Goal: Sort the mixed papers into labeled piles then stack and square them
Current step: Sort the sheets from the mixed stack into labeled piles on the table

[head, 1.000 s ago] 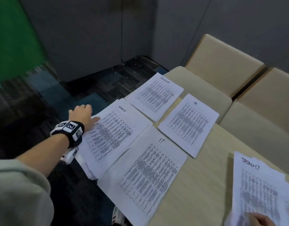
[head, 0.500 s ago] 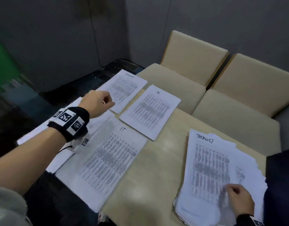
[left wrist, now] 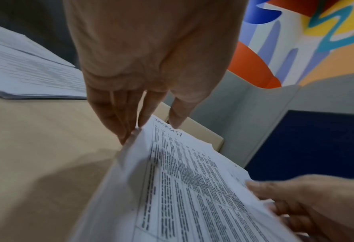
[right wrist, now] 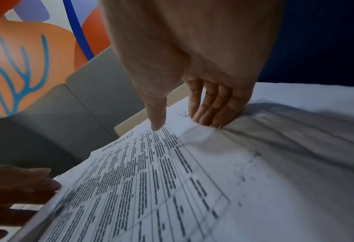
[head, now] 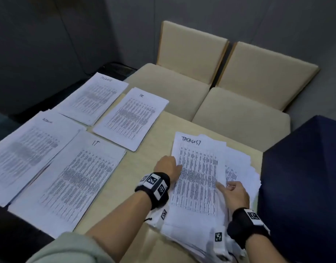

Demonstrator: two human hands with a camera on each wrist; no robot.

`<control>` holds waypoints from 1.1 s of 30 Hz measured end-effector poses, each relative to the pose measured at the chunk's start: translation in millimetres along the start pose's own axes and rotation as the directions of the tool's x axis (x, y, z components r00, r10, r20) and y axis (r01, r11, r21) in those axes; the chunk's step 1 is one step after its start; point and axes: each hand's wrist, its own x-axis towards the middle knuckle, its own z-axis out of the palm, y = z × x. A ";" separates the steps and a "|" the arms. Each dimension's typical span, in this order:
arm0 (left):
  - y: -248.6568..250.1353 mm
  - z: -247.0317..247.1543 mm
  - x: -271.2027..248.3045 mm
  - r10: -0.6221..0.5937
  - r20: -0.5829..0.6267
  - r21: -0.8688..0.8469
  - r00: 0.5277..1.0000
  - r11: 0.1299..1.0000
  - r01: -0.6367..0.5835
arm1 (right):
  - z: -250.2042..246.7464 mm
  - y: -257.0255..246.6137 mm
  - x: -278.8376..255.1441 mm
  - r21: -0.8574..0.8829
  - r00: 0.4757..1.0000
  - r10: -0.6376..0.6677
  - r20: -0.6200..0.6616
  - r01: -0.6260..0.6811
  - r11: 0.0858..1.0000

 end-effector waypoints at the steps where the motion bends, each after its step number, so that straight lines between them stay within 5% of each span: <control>1: 2.1 4.0 -0.3 0.000 -0.050 -0.002 0.999 1.000 0.000 | -1.3 -2.0 -0.2 -0.007 1.000 -0.007 -0.016 0.007 1.000; 7: 2.5 7.0 2.5 -0.069 -0.159 -0.138 0.985 0.989 0.047 | -11.6 -6.6 -11.8 -0.021 0.968 -0.191 -0.162 0.190 0.982; 10: 0.7 8.3 3.5 -0.095 -0.178 -0.124 0.980 0.990 0.073 | -16.4 -1.3 -20.7 -0.019 0.983 -0.149 -0.109 0.147 0.989; 12: -1.3 8.8 5.5 -0.093 -0.188 -0.101 0.978 0.992 0.075 | -20.0 8.5 -21.2 0.037 0.975 -0.122 -0.187 0.131 0.991; 16: -4.9 2.9 8.4 0.016 -0.147 0.191 0.989 0.981 0.012 | -32.0 16.8 -21.6 0.230 0.927 0.036 -0.374 0.055 0.972; 19: -2.8 -8.6 5.3 0.139 -0.109 0.457 0.984 0.886 -0.074 | -35.3 17.5 -23.0 0.403 0.939 0.111 -0.327 0.032 0.915; 23: 4.0 -19.8 -0.6 0.288 -0.147 0.504 0.946 0.845 -0.179 | -32.9 16.1 -26.3 0.520 0.978 0.108 -0.177 0.000 0.854; 26: -2.0 -17.3 -3.3 0.393 -0.216 0.290 0.894 0.900 -0.326 | -34.3 11.6 -29.5 0.614 0.988 0.132 -0.080 -0.056 0.787; 29: -8.7 -10.2 -8.2 0.427 -0.215 -0.316 0.878 0.820 -0.477 | -36.2 12.0 -27.1 0.652 0.991 0.137 -0.014 -0.094 0.752; 31: -12.0 -7.4 -10.3 0.399 -0.123 -0.650 0.909 0.659 -0.378 | -34.9 13.3 -25.3 0.650 0.989 0.149 -0.025 -0.097 0.754; 33: -15.1 -5.2 -9.4 0.395 -0.034 -0.693 0.918 0.653 -0.307 | -33.8 14.4 -24.6 0.640 0.989 0.139 -0.044 -0.078 0.764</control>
